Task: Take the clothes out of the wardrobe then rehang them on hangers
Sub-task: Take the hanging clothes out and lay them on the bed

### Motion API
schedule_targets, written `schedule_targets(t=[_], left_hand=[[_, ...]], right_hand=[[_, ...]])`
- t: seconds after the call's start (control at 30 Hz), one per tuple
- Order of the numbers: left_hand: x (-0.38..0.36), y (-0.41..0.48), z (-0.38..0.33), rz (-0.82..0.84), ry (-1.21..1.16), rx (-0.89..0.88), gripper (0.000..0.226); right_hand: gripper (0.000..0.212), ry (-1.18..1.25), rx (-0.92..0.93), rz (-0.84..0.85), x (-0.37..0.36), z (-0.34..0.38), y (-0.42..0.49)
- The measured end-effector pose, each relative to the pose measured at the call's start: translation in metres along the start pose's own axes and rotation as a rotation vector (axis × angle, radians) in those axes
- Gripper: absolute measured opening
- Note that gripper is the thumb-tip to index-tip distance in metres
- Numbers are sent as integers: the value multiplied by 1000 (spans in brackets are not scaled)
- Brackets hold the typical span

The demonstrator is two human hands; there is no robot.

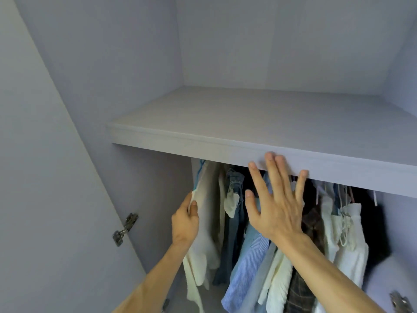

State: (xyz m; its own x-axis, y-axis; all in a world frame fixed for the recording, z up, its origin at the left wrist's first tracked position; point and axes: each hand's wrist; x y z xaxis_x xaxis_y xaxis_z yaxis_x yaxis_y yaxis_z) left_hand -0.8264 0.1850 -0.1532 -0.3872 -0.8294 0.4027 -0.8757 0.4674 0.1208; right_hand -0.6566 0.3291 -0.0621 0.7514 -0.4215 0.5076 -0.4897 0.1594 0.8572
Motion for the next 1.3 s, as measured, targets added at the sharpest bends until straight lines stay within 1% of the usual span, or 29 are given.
schedule_targets(t=[0.07,0.13,0.23,0.3,0.37,0.43,0.5,0.57,0.63,0.7,0.77,0.83,0.93,1.0,1.07,1.1,1.17,1.23,1.3], left_hand=[[15,-21,21,6,27,41,40],[35,-50,46,17,64,101,38],[68,-108,87,23,123,212,35],[91,-155,109,12,191,278,35],[111,-204,127,5,257,352,38],[128,-256,140,-7,305,409,38],[144,-308,146,-17,364,451,39],[157,-359,148,-31,431,492,40],[167,-410,150,-64,486,537,41],[174,-466,151,-108,537,585,42],[179,-522,147,-180,564,640,42],[180,-577,139,-269,582,699,40],[175,-650,124,-414,574,813,34],[167,-693,112,-519,515,887,32],[157,-725,99,-620,439,909,35],[152,-739,93,-672,426,917,36],[142,-754,80,-781,392,950,36],[131,-766,68,-919,337,1023,35],[122,-775,58,-1082,272,1075,32]], right_hand=[[63,184,27,127,-9,29,-29],[59,386,-29,279,-17,61,-58],[53,700,-204,577,-28,110,-91],[52,897,-346,833,-32,143,-104],[45,1077,-483,1073,-35,176,-116],[35,1211,-627,1261,-35,210,-130],[32,1294,-751,1431,-27,245,-151],[28,1351,-772,1599,-8,278,-173],[17,1393,-728,1737,21,308,-194],[12,1406,-631,1854,57,335,-216],[12,1382,-500,1917,96,358,-239],[16,1364,-348,1955,138,374,-261],[17,1393,-96,1998,200,387,-291],[17,1410,75,2024,239,391,-311],[20,1398,302,2035,274,393,-328],[21,1381,443,2023,291,394,-337],[21,1348,730,1935,320,395,-347],[23,1296,995,1790,349,397,-353],[29,1269,1163,1618,378,399,-354]])
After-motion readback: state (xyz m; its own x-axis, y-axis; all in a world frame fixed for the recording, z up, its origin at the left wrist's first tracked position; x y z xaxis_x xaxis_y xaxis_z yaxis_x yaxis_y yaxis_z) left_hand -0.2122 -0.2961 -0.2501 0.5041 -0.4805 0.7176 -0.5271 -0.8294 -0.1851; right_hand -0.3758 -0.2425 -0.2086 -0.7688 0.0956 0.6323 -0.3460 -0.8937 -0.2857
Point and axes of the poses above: each hand's wrist, its own y-axis towards the middle knuckle, its own x-axis out of the back of the hand, z = x × y, and after that the axes turned 4 degrees about z, right-handed
